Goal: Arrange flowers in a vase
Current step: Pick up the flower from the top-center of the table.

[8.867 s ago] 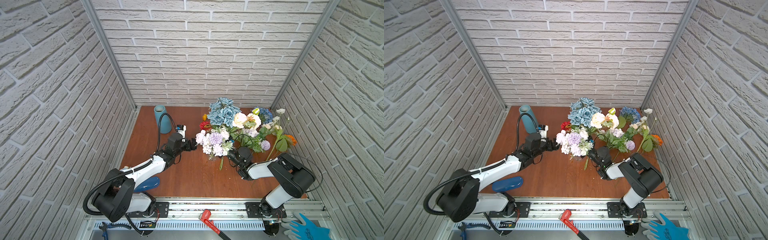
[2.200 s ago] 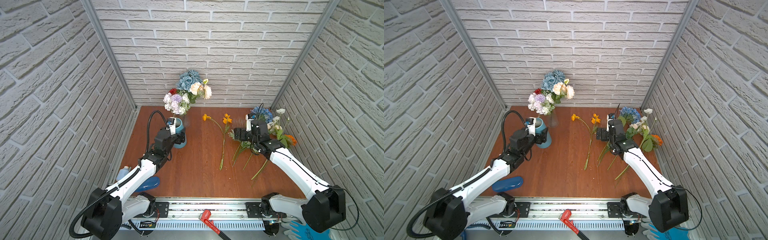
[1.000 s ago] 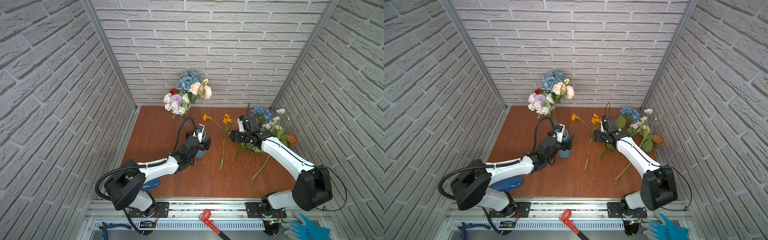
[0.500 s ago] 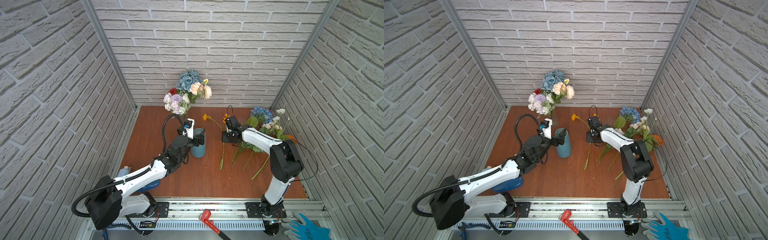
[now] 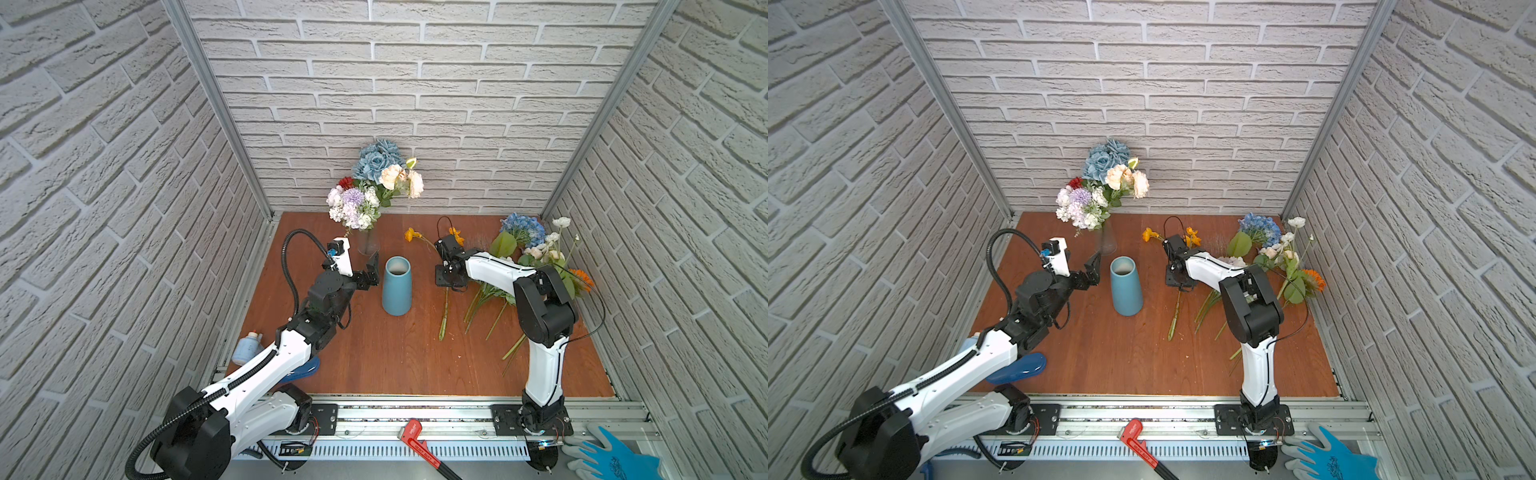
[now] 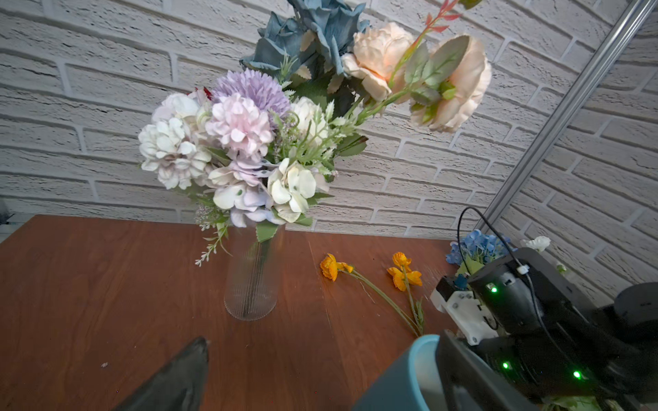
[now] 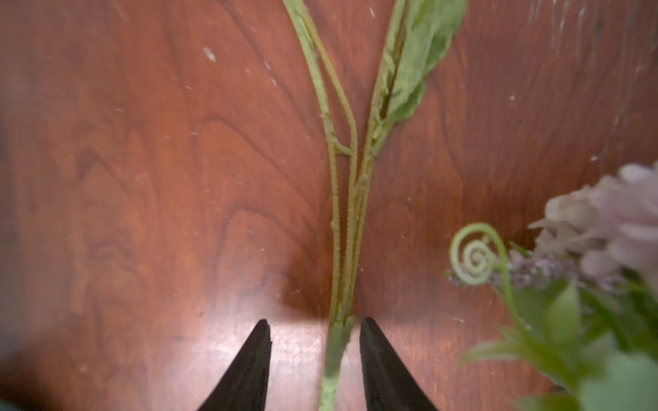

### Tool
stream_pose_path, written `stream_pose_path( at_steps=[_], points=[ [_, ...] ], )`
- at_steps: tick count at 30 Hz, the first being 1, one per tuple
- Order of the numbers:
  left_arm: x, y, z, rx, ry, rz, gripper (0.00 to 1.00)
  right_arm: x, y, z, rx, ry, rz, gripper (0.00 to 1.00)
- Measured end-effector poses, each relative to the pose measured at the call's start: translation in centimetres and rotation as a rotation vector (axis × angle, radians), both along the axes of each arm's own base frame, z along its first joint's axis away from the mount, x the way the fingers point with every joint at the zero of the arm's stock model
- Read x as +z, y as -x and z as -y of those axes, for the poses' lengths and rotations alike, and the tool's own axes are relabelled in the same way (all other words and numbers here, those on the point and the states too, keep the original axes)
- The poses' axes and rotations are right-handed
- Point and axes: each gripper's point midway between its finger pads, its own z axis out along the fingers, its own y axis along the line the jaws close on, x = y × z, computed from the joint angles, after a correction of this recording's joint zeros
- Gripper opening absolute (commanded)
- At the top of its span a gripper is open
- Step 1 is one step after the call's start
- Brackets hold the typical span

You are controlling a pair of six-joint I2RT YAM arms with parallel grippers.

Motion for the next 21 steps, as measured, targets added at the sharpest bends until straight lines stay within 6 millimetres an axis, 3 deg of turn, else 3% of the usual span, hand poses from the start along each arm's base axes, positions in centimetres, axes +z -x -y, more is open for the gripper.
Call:
stream_pose_path(
  at_steps=[3,10,21],
  points=[
    [-0.21,-0.05,-0.1,0.002,0.009,-0.009,0.98,-0.61,-0.17,0.19,-0.013,0.015,-0.008,0.36],
    [-0.32,-0.04,0.1,-0.008,0.014,-0.014,0.98,-0.64,-0.61,0.28,-0.038,0.019,0.006,0.06],
    [-0.37,-0.07,0.02,-0.005,0.021,-0.017,0.98,0.24,0.07,0.89,-0.041,0.026,0.022,0.06]
  ],
)
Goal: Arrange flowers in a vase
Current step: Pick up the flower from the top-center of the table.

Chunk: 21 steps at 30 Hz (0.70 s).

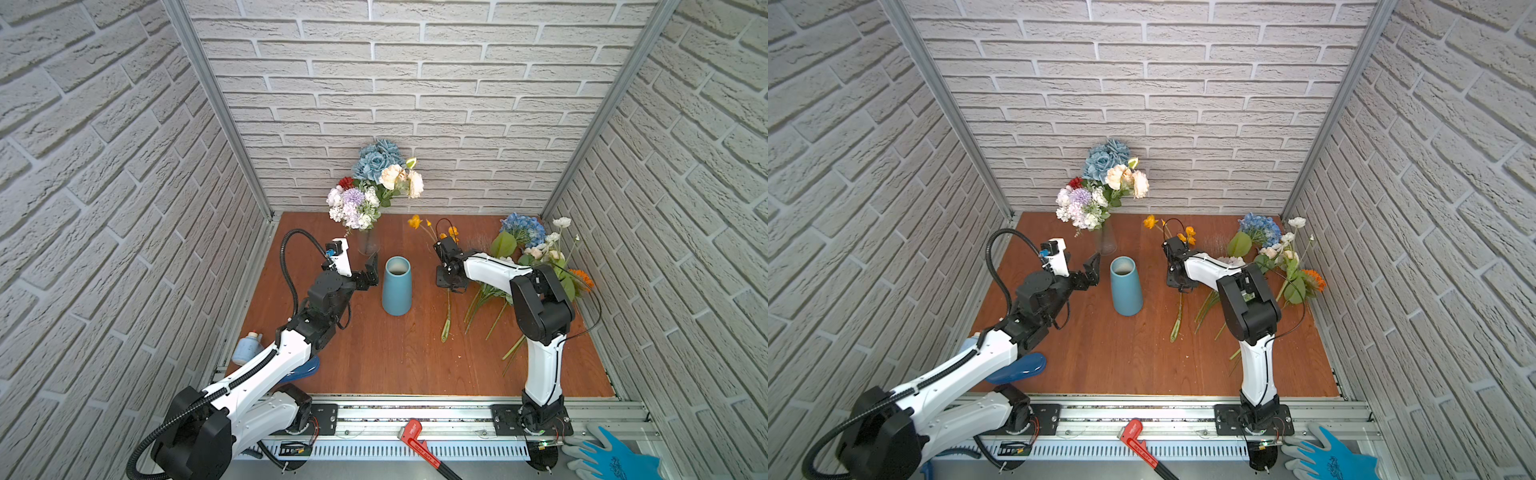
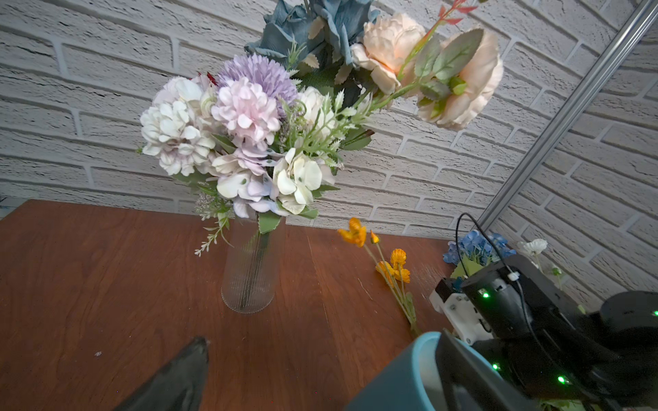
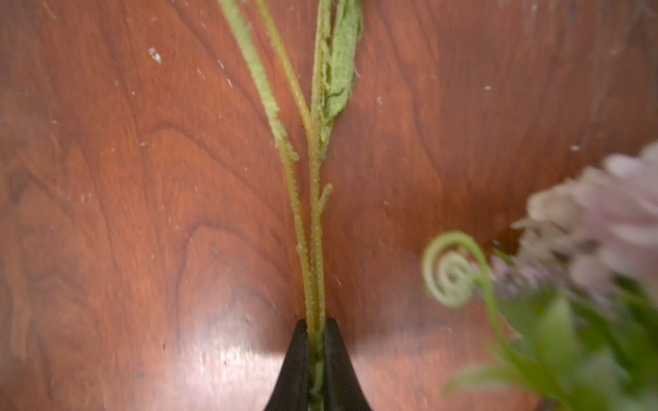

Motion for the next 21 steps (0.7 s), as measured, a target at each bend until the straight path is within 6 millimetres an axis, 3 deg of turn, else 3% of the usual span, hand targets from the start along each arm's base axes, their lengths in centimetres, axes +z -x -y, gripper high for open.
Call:
stream_pose_path(
  at_steps=[2,4,8,13,17,21],
  points=[
    [-0.1,0.0,0.0,0.002,0.0,-0.003,0.98,1.7,0.2,0.2,0.004,-0.014,0.031,0.06],
    [-0.4,0.0,-0.2,0.007,0.002,-0.009,0.98,4.7,0.0,0.2,0.02,-0.034,0.095,0.06],
    [-1.2,-0.1,-0.8,0.03,0.004,-0.027,0.98,12.2,-0.6,0.0,0.075,-0.079,0.277,0.06],
    [-2.6,-0.4,-2.2,0.071,0.038,-0.065,0.98,21.1,0.3,0.3,0.157,-0.098,0.495,0.06],
    [-3.3,-0.5,-2.9,0.091,0.065,-0.089,0.98,26.0,1.6,0.3,0.237,-0.105,0.633,0.06],
    [-3.5,-0.7,-3.3,0.098,0.095,-0.101,0.98,29.6,3.3,0.2,0.309,-0.118,0.755,0.06]
  ],
)
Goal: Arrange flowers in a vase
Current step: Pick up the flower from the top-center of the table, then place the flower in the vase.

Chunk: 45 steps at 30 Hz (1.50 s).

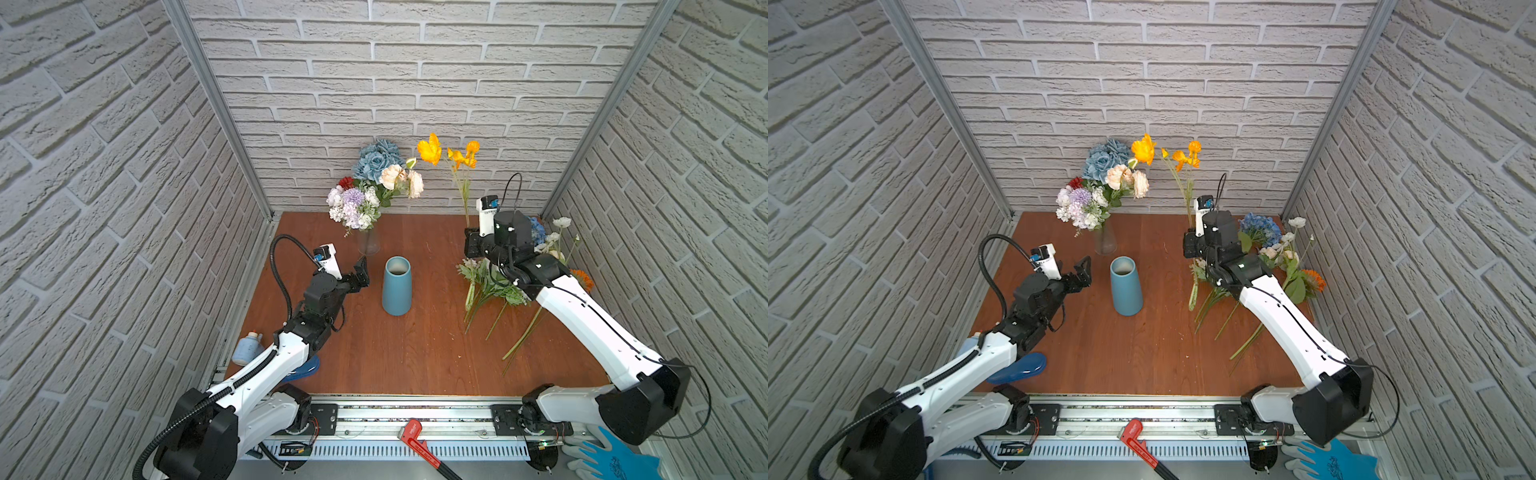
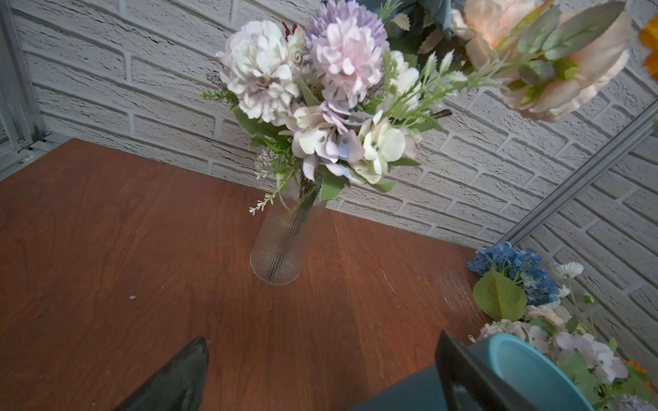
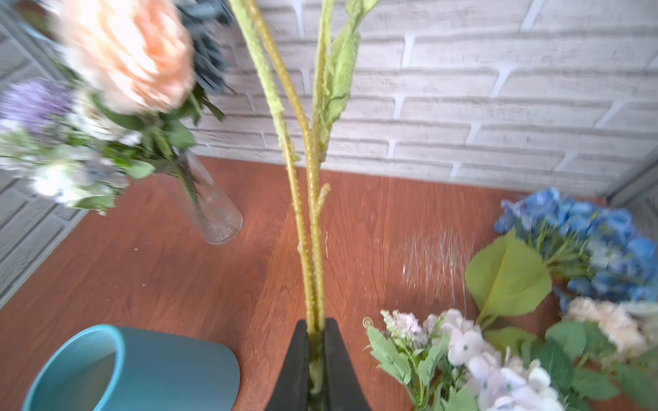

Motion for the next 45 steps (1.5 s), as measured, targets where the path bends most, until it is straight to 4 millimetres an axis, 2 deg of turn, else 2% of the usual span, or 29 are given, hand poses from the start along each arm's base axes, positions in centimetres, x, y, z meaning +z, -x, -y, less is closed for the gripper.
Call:
stream_pose_path(
  at_steps=[5,7,10,14,18,25,29,33,39,45],
  points=[
    [-0.5,0.0,-0.1,-0.006,0.028,-0.018,0.98,5.4,1.9,-0.7,0.092,-0.044,0.174,0.06],
    [-0.7,-0.1,0.1,-0.015,0.035,-0.026,0.98,7.7,2.5,-1.5,0.149,-0.083,0.248,0.06],
    [-1.1,-0.2,0.2,-0.021,0.047,-0.04,0.98,10.0,2.7,-3.3,0.244,-0.133,0.323,0.06],
    [-1.4,-0.4,0.0,-0.018,0.068,-0.054,0.98,12.0,2.0,-6.2,0.377,-0.193,0.392,0.06],
    [-1.4,-0.4,-0.1,-0.016,0.087,-0.061,0.98,12.9,1.3,-9.4,0.49,-0.237,0.446,0.06],
    [-1.6,-0.4,-0.2,-0.015,0.097,-0.071,0.98,15.0,1.4,-14.1,0.617,-0.278,0.519,0.06],
    [-1.7,-0.5,-0.3,-0.012,0.1,-0.073,0.98,15.1,2.3,-16.2,0.671,-0.283,0.548,0.06],
    [-1.6,-0.4,-0.3,-0.016,0.101,-0.074,0.98,14.3,2.5,-18.3,0.715,-0.277,0.559,0.06],
    [-1.6,-0.4,-0.3,-0.023,0.102,-0.076,0.98,11.7,1.6,-20.8,0.751,-0.251,0.54,0.06],
    [-1.4,-0.3,-0.4,-0.021,0.105,-0.07,0.98,9.6,1.1,-22.3,0.776,-0.202,0.532,0.06]
  ],
)
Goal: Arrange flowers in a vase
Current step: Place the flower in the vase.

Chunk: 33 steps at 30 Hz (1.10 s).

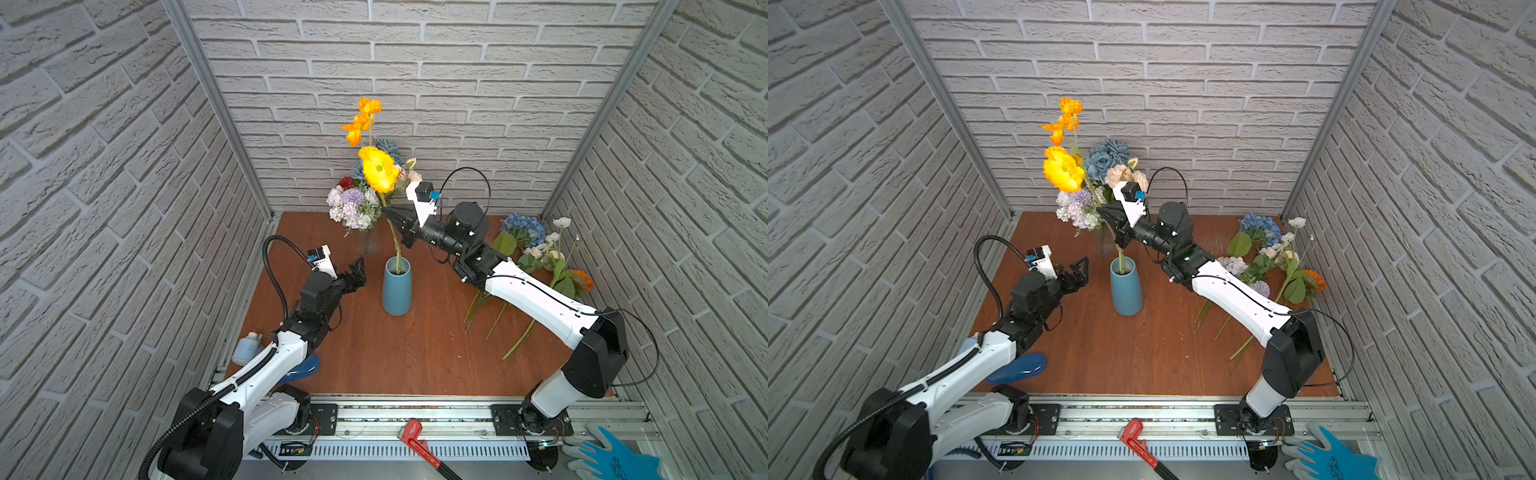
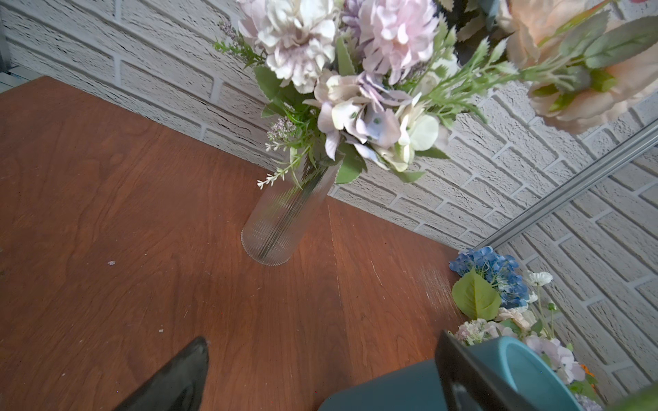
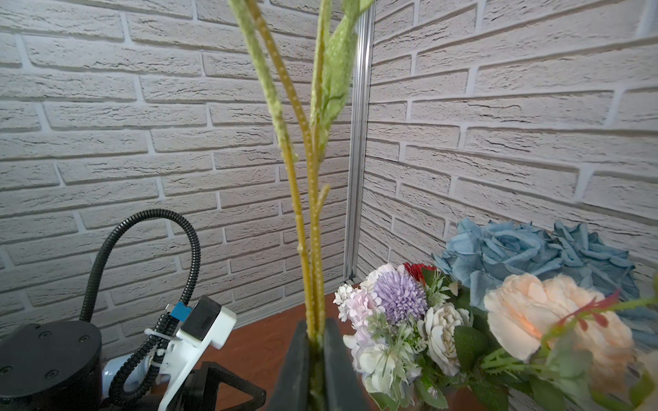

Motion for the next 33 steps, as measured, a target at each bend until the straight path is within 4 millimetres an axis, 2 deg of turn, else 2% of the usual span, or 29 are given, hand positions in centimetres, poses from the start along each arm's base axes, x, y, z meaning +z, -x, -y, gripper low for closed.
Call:
stream_pose_path(
  at_steps=[3,6,12,16,23,29,31,33],
  points=[
    [0.0,0.0,0.0,0.0,0.0,0.0,0.98,-0.8,-0.1,-0.1,-0.005,0.015,0.013,0.06],
    [0.0,0.0,0.0,-0.002,0.001,-0.001,0.98,-2.7,0.0,-0.2,-0.001,0.029,0.004,0.06],
    [-0.2,0.0,0.0,-0.002,0.003,-0.004,0.98,-9.9,1.3,-1.1,0.018,0.115,-0.068,0.06],
    [-0.3,0.1,0.0,-0.001,0.008,-0.009,0.98,-13.2,2.4,-1.6,0.021,0.159,-0.09,0.06],
    [-0.6,0.0,0.2,-0.006,0.015,-0.019,0.98,-16.0,2.3,-0.7,-0.038,0.176,-0.112,0.08],
    [-0.7,0.0,0.3,-0.012,0.019,-0.022,0.98,-17.5,2.0,0.1,-0.083,0.174,-0.139,0.26],
    [-0.7,0.0,0.3,-0.012,0.018,-0.023,0.98,-17.4,2.0,0.2,-0.092,0.163,-0.137,0.34],
    [-0.8,0.0,0.3,-0.012,0.017,-0.025,0.98,-17.4,1.9,0.3,-0.1,0.16,-0.139,0.38]
  ],
)
